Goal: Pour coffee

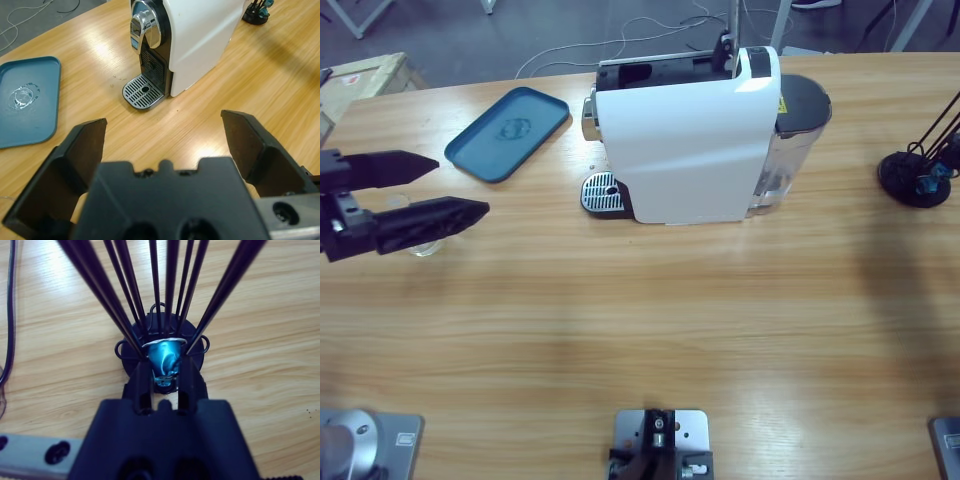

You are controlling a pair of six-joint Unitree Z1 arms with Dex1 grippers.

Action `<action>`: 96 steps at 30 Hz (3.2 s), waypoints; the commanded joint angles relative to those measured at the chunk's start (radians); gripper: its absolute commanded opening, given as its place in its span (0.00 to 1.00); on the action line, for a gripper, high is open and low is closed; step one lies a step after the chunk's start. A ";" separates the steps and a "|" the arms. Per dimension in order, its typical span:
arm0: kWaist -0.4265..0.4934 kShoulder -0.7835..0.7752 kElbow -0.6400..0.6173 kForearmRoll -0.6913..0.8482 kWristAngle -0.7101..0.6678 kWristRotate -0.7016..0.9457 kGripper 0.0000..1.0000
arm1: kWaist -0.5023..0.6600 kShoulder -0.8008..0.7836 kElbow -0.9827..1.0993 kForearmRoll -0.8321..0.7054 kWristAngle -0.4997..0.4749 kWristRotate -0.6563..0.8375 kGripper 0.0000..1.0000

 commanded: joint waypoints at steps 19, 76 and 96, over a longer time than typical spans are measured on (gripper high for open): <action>-0.009 -0.018 0.089 -0.040 -0.038 -0.031 0.99 | 0.332 -0.638 -0.220 0.502 -0.032 -0.013 0.00; -0.069 -0.056 0.065 0.101 0.028 0.150 0.99 | 0.698 0.389 -0.959 0.510 0.180 -0.805 0.00; -0.069 -0.062 0.077 0.098 0.029 0.146 0.99 | 0.699 0.352 -0.922 0.481 0.090 -0.780 0.93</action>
